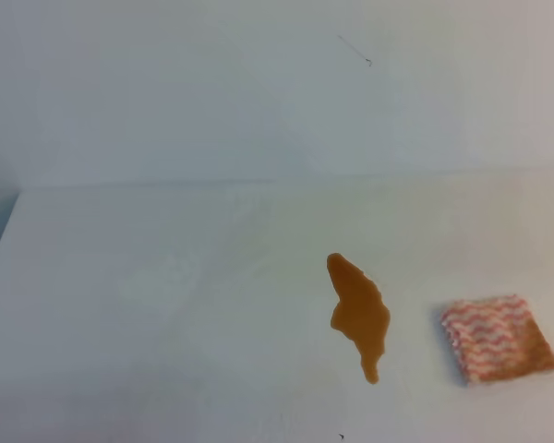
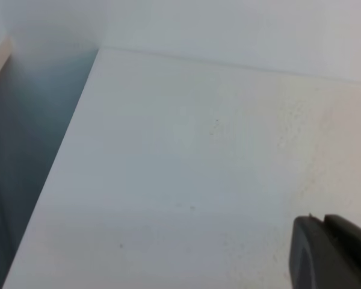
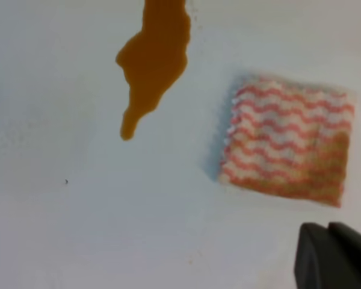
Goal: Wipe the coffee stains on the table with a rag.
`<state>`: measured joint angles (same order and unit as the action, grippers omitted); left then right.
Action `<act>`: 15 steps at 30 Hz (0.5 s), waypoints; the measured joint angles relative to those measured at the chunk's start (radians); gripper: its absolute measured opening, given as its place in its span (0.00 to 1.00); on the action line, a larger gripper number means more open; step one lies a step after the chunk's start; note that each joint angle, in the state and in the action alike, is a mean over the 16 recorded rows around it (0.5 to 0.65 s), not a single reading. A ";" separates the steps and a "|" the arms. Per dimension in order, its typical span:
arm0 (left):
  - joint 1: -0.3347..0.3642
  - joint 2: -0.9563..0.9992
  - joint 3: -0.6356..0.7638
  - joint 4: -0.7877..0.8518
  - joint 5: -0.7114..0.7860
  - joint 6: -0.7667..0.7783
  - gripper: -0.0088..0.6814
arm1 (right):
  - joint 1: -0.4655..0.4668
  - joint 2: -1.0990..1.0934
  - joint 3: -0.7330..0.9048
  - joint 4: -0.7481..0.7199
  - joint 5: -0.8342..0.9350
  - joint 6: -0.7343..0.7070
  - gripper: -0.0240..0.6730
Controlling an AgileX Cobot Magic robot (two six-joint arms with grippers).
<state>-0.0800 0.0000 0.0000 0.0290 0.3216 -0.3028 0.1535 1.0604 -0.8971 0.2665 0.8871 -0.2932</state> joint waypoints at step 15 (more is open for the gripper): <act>0.000 -0.007 0.011 0.000 -0.005 0.000 0.01 | 0.029 0.347 -0.053 0.137 -0.104 -0.036 0.64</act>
<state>-0.0800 -0.0071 0.0109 0.0290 0.3171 -0.3026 0.1827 1.4076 -0.9503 0.4039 0.7834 -0.3289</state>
